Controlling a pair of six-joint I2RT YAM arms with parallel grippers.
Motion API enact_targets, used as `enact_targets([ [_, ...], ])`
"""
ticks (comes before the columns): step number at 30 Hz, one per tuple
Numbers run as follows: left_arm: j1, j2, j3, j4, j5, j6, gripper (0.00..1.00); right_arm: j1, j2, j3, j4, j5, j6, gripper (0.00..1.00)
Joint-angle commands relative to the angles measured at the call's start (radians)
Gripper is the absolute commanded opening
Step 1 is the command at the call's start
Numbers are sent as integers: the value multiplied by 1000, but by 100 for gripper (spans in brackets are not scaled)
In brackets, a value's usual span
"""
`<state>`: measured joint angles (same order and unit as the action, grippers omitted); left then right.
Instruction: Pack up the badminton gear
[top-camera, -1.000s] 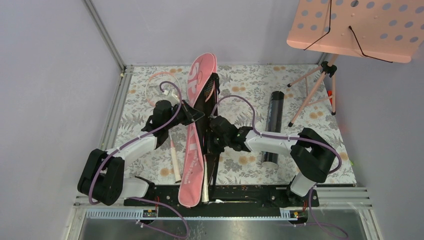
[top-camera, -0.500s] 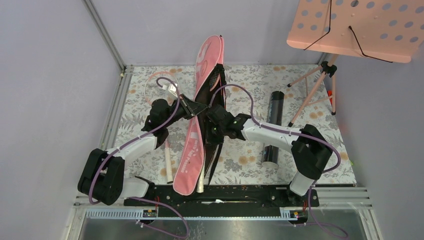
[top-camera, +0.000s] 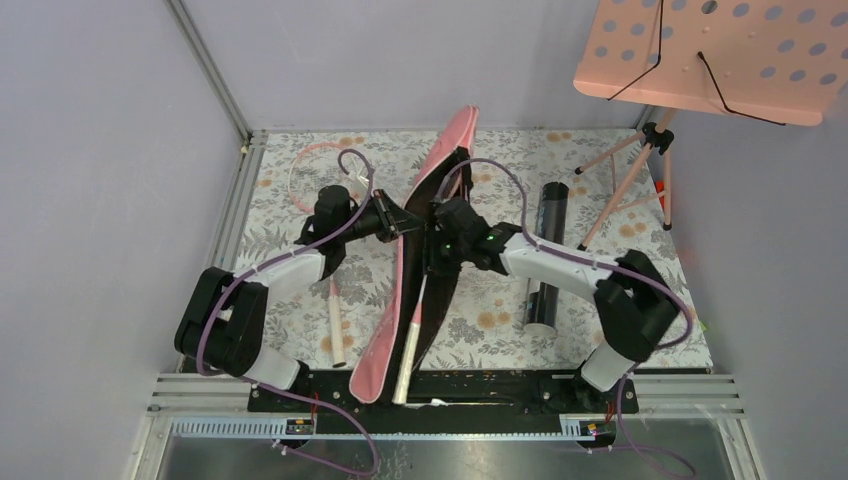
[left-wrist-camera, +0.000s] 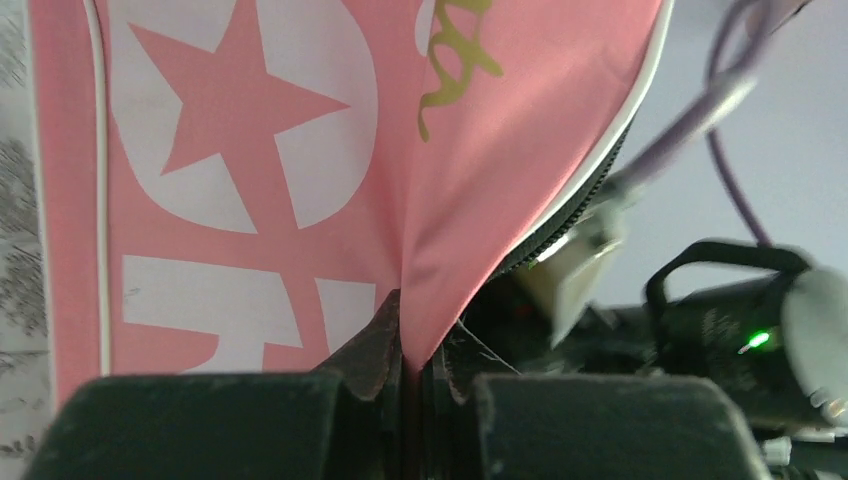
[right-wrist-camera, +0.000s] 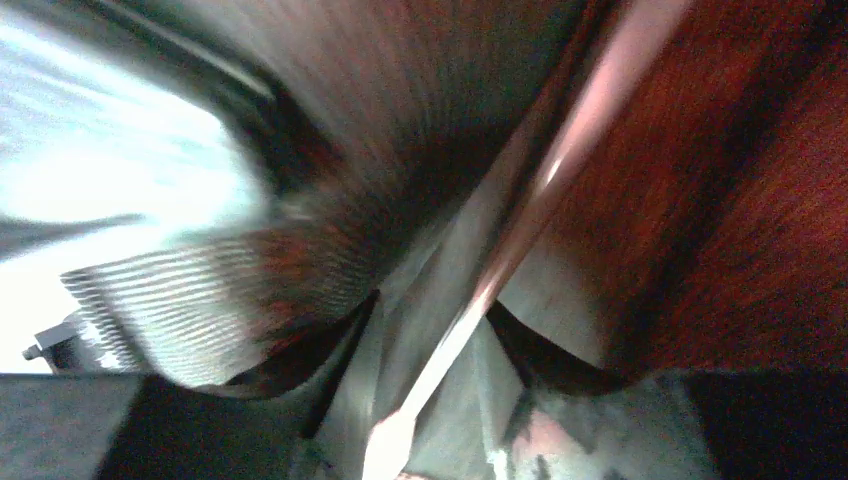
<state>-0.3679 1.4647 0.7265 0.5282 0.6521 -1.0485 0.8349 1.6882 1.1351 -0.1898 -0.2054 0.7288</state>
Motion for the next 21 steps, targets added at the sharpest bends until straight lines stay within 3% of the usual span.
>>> enact_targets([
  [1,-4,15,86,-26,202,-59,0,-34,-193,-48,29,121,-109,50],
  [8,6,42,118,-57,190,-60,0,-34,-487,-275,-36,282,-124,72],
  [13,4,60,85,6,197,-98,0,-34,-699,-445,32,397,-86,89],
  [17,4,82,61,102,220,-159,0,-34,-724,-555,123,392,-53,86],
  [21,4,96,61,115,216,-166,0,-34,-639,-605,230,301,-20,80],
])
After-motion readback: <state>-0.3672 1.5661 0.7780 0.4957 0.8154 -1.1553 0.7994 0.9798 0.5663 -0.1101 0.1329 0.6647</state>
